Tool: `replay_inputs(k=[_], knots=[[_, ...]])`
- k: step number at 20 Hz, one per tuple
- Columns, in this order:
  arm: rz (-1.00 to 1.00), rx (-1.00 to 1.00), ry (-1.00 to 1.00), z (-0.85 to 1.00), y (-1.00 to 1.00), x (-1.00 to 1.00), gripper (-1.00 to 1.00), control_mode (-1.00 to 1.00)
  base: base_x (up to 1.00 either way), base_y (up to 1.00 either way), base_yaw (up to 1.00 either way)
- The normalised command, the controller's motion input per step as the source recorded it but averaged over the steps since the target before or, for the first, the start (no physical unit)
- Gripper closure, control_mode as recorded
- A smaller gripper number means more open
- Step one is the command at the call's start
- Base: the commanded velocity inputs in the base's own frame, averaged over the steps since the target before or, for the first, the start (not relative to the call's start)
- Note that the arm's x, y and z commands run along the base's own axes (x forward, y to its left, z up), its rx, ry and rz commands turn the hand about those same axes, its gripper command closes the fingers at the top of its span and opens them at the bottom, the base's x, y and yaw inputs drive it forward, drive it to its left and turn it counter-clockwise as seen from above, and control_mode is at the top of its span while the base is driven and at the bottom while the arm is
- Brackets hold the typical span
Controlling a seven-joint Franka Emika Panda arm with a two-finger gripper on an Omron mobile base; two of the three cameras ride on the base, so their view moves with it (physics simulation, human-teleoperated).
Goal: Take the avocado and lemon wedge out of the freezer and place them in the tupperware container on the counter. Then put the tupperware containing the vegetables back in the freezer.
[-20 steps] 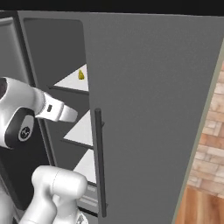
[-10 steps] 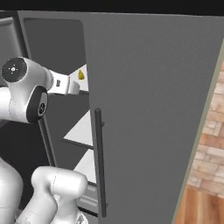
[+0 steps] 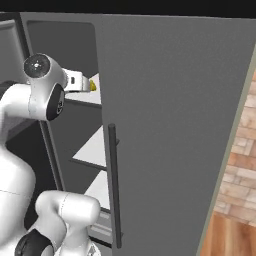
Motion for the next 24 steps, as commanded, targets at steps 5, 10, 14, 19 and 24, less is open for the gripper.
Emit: replay_inputs(k=[5,10,14,19,24], knots=[[0.0,-0.12,0.0,-0.01,0.02,0.73,-1.0,-1.0,0.0,0.0,0.0],[0.0,-0.12,0.01,-0.08,0.0,0.72,-1.0,-1.0,0.0,0.0,0.0],[0.0,-0.09,0.01,-0.17,0.0,0.69,-1.0,-1.0,0.0,0.0,0.0],[0.0,-0.07,0.0,-0.21,0.0,0.56,-1.0,-1.0,0.0,0.0,0.0],[0.0,-0.02,0.0,-0.22,0.0,0.51,-1.0,-1.0,0.0,0.0,0.0]])
